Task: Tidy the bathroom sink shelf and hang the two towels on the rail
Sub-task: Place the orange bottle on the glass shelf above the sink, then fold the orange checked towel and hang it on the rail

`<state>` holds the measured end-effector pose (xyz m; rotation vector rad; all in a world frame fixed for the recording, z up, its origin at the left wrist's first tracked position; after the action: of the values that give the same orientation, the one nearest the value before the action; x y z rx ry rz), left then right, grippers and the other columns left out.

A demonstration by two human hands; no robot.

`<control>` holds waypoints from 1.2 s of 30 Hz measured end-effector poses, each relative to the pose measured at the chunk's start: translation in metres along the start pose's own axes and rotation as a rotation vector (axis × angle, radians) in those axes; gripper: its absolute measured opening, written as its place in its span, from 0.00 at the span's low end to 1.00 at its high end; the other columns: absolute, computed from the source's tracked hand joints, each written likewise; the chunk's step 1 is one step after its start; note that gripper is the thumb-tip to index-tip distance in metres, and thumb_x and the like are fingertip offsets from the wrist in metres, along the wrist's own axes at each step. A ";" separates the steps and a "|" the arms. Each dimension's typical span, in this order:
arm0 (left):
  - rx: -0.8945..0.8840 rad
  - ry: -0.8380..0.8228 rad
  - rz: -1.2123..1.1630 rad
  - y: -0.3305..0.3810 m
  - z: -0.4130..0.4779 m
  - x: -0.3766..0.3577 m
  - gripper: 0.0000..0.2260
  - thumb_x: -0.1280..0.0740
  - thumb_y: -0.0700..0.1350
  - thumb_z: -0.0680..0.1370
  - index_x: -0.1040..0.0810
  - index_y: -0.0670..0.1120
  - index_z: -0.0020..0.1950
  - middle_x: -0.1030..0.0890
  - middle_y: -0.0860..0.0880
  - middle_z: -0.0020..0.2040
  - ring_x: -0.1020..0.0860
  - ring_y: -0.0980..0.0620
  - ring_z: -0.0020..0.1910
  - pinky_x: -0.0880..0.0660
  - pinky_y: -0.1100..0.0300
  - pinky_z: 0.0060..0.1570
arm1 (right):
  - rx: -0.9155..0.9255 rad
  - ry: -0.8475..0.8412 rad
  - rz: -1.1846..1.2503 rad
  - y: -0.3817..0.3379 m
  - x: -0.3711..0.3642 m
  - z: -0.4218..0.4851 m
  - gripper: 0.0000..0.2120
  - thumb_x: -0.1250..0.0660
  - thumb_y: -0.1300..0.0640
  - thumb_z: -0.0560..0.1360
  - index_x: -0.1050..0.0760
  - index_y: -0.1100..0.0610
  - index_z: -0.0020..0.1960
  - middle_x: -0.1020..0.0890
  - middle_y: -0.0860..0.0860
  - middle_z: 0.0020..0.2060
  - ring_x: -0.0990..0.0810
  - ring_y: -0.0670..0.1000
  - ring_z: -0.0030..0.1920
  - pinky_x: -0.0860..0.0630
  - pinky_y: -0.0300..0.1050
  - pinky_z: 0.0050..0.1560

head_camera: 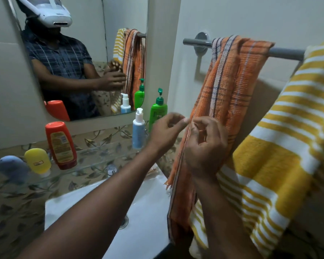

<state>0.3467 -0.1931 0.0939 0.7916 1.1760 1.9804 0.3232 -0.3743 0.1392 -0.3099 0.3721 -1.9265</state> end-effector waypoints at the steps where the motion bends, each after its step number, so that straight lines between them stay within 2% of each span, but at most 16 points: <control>1: -0.008 -0.065 -0.018 0.019 0.002 -0.010 0.22 0.30 0.65 0.76 0.18 0.51 0.60 0.14 0.51 0.54 0.15 0.52 0.53 0.16 0.46 0.55 | 0.002 0.053 -0.036 -0.004 0.011 0.005 0.07 0.27 0.66 0.75 0.17 0.61 0.53 0.15 0.55 0.52 0.18 0.57 0.55 0.22 0.51 0.61; 4: -0.006 -0.159 -0.079 0.062 0.002 -0.030 0.27 0.31 0.68 0.75 0.21 0.51 0.66 0.15 0.50 0.59 0.14 0.52 0.55 0.15 0.46 0.55 | -0.119 0.080 -0.176 0.001 0.025 0.018 0.21 0.25 0.57 0.73 0.21 0.60 0.64 0.18 0.57 0.62 0.20 0.60 0.64 0.27 0.52 0.67; 6: -0.008 -0.150 -0.085 0.080 -0.004 -0.035 0.26 0.32 0.67 0.76 0.21 0.50 0.65 0.15 0.50 0.57 0.14 0.51 0.53 0.15 0.45 0.55 | -0.305 -0.077 -0.206 0.019 0.016 0.021 0.34 0.24 0.50 0.72 0.29 0.59 0.74 0.20 0.59 0.66 0.21 0.62 0.66 0.27 0.53 0.67; 7: -0.009 -0.145 -0.091 0.084 -0.008 -0.036 0.26 0.32 0.66 0.76 0.21 0.49 0.64 0.15 0.49 0.56 0.14 0.50 0.52 0.16 0.44 0.55 | -0.391 -0.162 -0.219 0.027 0.012 0.019 0.35 0.24 0.50 0.73 0.30 0.58 0.75 0.18 0.60 0.64 0.19 0.63 0.64 0.26 0.52 0.62; 11: -0.045 -0.110 -0.127 0.092 -0.028 -0.033 0.25 0.28 0.63 0.74 0.22 0.50 0.65 0.16 0.51 0.55 0.16 0.52 0.53 0.17 0.44 0.57 | -0.375 -0.231 -0.238 0.013 0.028 0.009 0.19 0.29 0.53 0.78 0.23 0.60 0.66 0.14 0.63 0.51 0.16 0.67 0.51 0.24 0.56 0.49; 15: -0.164 -0.018 -0.094 0.112 -0.034 -0.019 0.36 0.20 0.48 0.72 0.34 0.57 0.75 0.21 0.56 0.58 0.16 0.53 0.55 0.18 0.51 0.58 | -0.275 -0.313 -0.191 -0.017 0.034 -0.030 0.14 0.26 0.58 0.75 0.20 0.66 0.55 0.15 0.66 0.42 0.16 0.69 0.43 0.28 0.54 0.50; 17: -0.227 0.010 -0.004 0.121 -0.037 -0.014 0.38 0.24 0.45 0.71 0.36 0.61 0.76 0.19 0.52 0.60 0.16 0.50 0.55 0.18 0.49 0.58 | -0.209 -0.404 -0.187 -0.023 0.031 -0.050 0.09 0.22 0.65 0.69 0.20 0.69 0.43 0.17 0.67 0.34 0.18 0.67 0.33 0.28 0.49 0.38; 19: -0.255 -0.013 0.077 0.122 -0.049 -0.013 0.32 0.31 0.44 0.71 0.29 0.59 0.75 0.16 0.50 0.62 0.17 0.49 0.58 0.19 0.45 0.60 | -0.254 -0.548 -0.086 -0.019 0.029 -0.064 0.09 0.25 0.62 0.66 0.19 0.67 0.43 0.16 0.64 0.36 0.18 0.61 0.33 0.26 0.48 0.36; 21: -0.227 -0.033 0.154 0.109 -0.063 -0.006 0.28 0.34 0.46 0.71 0.21 0.52 0.73 0.16 0.48 0.63 0.18 0.49 0.62 0.21 0.46 0.64 | -0.389 -0.598 0.116 -0.010 0.035 -0.067 0.14 0.31 0.56 0.67 0.15 0.59 0.50 0.12 0.53 0.42 0.14 0.53 0.42 0.19 0.47 0.44; 24: -0.170 -0.110 0.260 0.085 -0.088 -0.005 0.23 0.33 0.51 0.72 0.15 0.48 0.64 0.14 0.46 0.58 0.16 0.47 0.57 0.20 0.47 0.61 | -0.579 -0.283 0.332 0.020 0.058 -0.045 0.08 0.29 0.49 0.74 0.18 0.49 0.52 0.13 0.47 0.45 0.14 0.49 0.47 0.17 0.53 0.53; 25: -0.129 -0.126 0.242 0.078 -0.098 -0.006 0.20 0.32 0.51 0.71 0.13 0.48 0.60 0.13 0.45 0.56 0.15 0.45 0.55 0.18 0.47 0.58 | -0.657 -0.230 0.363 0.033 0.057 -0.040 0.12 0.27 0.43 0.74 0.19 0.48 0.54 0.14 0.47 0.47 0.14 0.51 0.49 0.17 0.57 0.55; 27: -0.007 -0.121 0.147 0.060 -0.119 -0.009 0.17 0.30 0.55 0.64 0.12 0.50 0.48 0.12 0.41 0.48 0.14 0.43 0.45 0.16 0.52 0.47 | -0.809 -0.295 0.365 0.051 0.041 -0.039 0.29 0.25 0.32 0.71 0.19 0.53 0.61 0.13 0.47 0.51 0.14 0.52 0.52 0.18 0.58 0.59; 29: 0.072 -0.106 0.184 0.044 -0.144 -0.017 0.11 0.32 0.55 0.60 0.15 0.54 0.37 0.14 0.45 0.39 0.18 0.49 0.38 0.21 0.57 0.39 | -0.898 -0.402 0.411 0.057 0.029 -0.042 0.39 0.25 0.26 0.66 0.16 0.59 0.58 0.11 0.49 0.51 0.13 0.50 0.51 0.17 0.57 0.59; 32: 0.186 -0.151 0.377 0.023 -0.177 -0.030 0.09 0.36 0.52 0.61 0.18 0.49 0.32 0.20 0.52 0.30 0.24 0.57 0.33 0.29 0.57 0.38 | -0.904 -0.439 0.580 0.048 0.035 -0.040 0.22 0.22 0.38 0.71 0.13 0.57 0.50 0.11 0.44 0.44 0.12 0.46 0.46 0.16 0.52 0.57; 33: 0.260 -0.169 0.440 0.016 -0.189 -0.032 0.11 0.37 0.53 0.60 0.19 0.49 0.32 0.21 0.51 0.29 0.24 0.56 0.33 0.29 0.56 0.37 | -0.888 -0.408 0.635 0.046 0.040 -0.040 0.17 0.22 0.44 0.73 0.13 0.57 0.52 0.11 0.44 0.45 0.12 0.45 0.47 0.16 0.50 0.57; 36: 0.406 -0.160 0.578 0.007 -0.225 -0.028 0.10 0.40 0.54 0.61 0.21 0.52 0.31 0.22 0.49 0.31 0.21 0.44 0.39 0.24 0.51 0.40 | -0.927 -0.441 0.763 0.048 0.054 -0.064 0.18 0.24 0.55 0.77 0.17 0.61 0.64 0.12 0.49 0.56 0.13 0.48 0.56 0.18 0.44 0.60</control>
<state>0.1857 -0.3268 0.0050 1.6183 1.3801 2.0827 0.3193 -0.4348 0.0633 -1.0068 0.9159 -0.8073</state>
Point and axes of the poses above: each hand's wrist, its own z-axis towards the middle knuckle, its own x-axis out of the back of the hand, y = z × x, the point moved 9 cm from there along z, towards the middle knuckle
